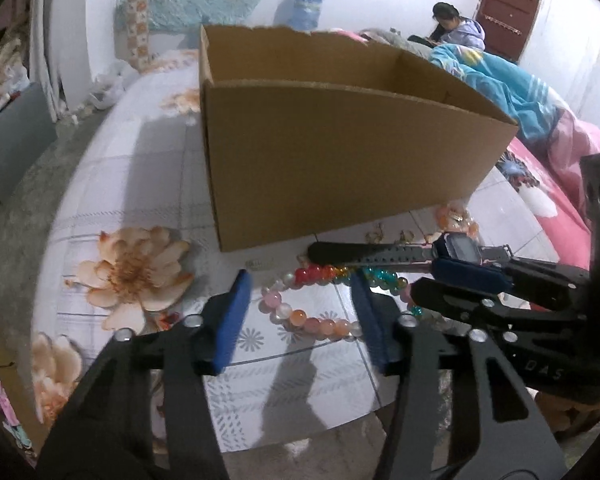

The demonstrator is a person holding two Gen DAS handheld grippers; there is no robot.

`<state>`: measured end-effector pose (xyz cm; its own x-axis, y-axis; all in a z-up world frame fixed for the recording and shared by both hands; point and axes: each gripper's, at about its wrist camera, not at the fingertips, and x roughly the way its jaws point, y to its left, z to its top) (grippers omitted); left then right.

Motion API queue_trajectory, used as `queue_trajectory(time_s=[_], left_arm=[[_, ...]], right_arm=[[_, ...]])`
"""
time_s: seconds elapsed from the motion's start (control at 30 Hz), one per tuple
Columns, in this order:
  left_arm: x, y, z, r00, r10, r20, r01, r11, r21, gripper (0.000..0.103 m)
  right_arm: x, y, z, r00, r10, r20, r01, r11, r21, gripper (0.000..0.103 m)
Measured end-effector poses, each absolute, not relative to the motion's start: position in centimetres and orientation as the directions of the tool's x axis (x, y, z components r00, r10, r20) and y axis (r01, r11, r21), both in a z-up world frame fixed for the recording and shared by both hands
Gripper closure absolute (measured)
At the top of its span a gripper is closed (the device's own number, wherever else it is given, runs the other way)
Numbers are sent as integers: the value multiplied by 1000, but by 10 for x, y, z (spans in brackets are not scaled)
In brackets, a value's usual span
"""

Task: Organize jewelry
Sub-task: 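Grasp the multicolour beaded bracelet with the right gripper and lift it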

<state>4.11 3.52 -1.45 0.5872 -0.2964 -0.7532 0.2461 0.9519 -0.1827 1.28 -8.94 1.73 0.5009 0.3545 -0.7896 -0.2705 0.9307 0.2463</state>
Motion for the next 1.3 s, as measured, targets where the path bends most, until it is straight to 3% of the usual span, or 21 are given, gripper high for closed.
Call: queue_trajectory(time_s=[0.27,0.43,0.83,1.13,1.3], left_arm=[[49,26,-30,563,-212,-799,244,966,-85,83],[47,17,-32,588,-157,-793,245,970,-11,94],[15,21,19,657,-272,-703,292,952,-95,94],[37,24,126,749,-371,-548,365,923,-125,94],[113,18,148,750,-319,-580,336,938,-82,94]], right_arm=[[24,-78,7,478,302,-825,-255,946,198,90],[26,-72,4,481,311,-820,-264,943,203,93],[5,-87,44,542,391,-744,-301,917,263,93],[38,-97,152,645,508,-570,-451,856,252,93],[123,-88,168,556,542,-631,-480,829,289,93]])
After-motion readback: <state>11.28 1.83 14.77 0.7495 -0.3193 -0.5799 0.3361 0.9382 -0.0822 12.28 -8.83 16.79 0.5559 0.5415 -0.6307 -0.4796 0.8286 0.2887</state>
